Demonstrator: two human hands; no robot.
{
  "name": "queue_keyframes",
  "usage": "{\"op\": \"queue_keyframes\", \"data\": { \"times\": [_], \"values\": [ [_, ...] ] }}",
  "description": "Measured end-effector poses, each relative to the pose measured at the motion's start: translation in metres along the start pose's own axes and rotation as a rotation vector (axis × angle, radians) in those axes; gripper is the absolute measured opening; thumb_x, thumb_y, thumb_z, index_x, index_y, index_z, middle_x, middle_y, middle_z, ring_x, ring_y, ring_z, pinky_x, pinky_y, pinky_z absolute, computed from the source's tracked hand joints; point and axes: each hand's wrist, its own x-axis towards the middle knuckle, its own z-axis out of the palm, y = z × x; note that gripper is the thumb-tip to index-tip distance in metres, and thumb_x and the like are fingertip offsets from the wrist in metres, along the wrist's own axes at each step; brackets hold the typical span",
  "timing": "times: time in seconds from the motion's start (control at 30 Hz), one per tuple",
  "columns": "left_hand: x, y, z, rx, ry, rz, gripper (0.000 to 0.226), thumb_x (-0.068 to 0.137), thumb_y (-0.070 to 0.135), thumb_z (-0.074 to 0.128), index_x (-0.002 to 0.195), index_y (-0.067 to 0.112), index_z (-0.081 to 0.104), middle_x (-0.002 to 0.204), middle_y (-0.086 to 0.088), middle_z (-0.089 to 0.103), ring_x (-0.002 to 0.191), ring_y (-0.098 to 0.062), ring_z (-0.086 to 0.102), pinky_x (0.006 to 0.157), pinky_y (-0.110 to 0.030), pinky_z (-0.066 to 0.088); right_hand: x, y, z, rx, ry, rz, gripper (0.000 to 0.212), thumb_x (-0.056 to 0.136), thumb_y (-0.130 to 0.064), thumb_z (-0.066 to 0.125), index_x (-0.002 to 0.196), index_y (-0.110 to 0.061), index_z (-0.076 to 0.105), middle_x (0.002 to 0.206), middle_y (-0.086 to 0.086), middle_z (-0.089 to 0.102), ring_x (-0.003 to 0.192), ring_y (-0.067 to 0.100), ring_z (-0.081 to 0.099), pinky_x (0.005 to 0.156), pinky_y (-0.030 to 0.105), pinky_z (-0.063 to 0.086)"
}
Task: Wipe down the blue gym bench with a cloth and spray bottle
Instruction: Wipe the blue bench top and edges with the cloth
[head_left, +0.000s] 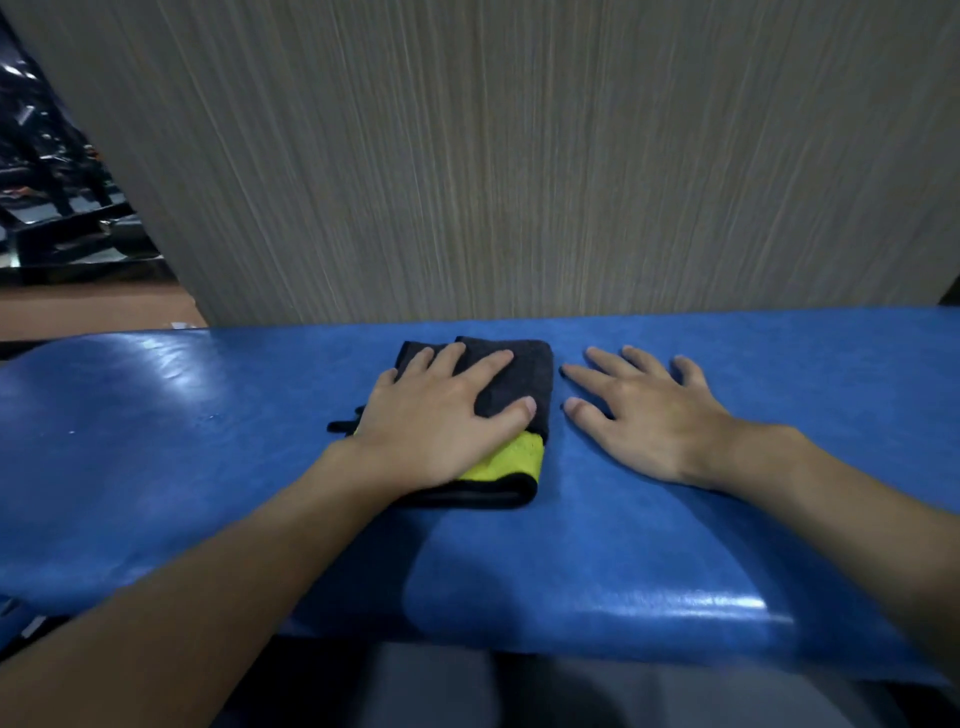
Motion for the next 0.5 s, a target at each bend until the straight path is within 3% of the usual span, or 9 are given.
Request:
{"op": "queue_keyframes", "data": {
  "times": [0.27, 0.5],
  "values": [
    [0.098, -0.013, 0.004, -0.027, -0.005, -0.047, 0.078, 0.082, 0.084, 0.017, 0.152, 0.052, 0.022, 0.163, -0.001, 0.024, 0.149, -0.028, 0.022, 0.116, -0.055, 0.023, 0.0, 0.001, 0.003, 0.017, 0.017, -0.002, 0.061, 0.097, -0.061, 0.015, 0.155, -0.043, 0.015, 0.166, -0.012, 0.005, 0.153, 0.018, 0.0, 0.12, 0.055, 0.0],
    [0.069, -0.012, 0.01, 0.019, 0.014, 0.009, 0.073, 0.088, 0.082, 0.015, 0.155, 0.051, 0.015, 0.167, -0.005, 0.015, 0.153, -0.03, 0.014, 0.12, -0.053, 0.018, -0.002, 0.002, 0.002, 0.044, 0.014, 0.008, 0.06, 0.097, -0.061, 0.017, 0.154, -0.044, 0.017, 0.166, -0.014, 0.005, 0.153, 0.017, 0.0, 0.12, 0.054, 0.0]
  ]
}}
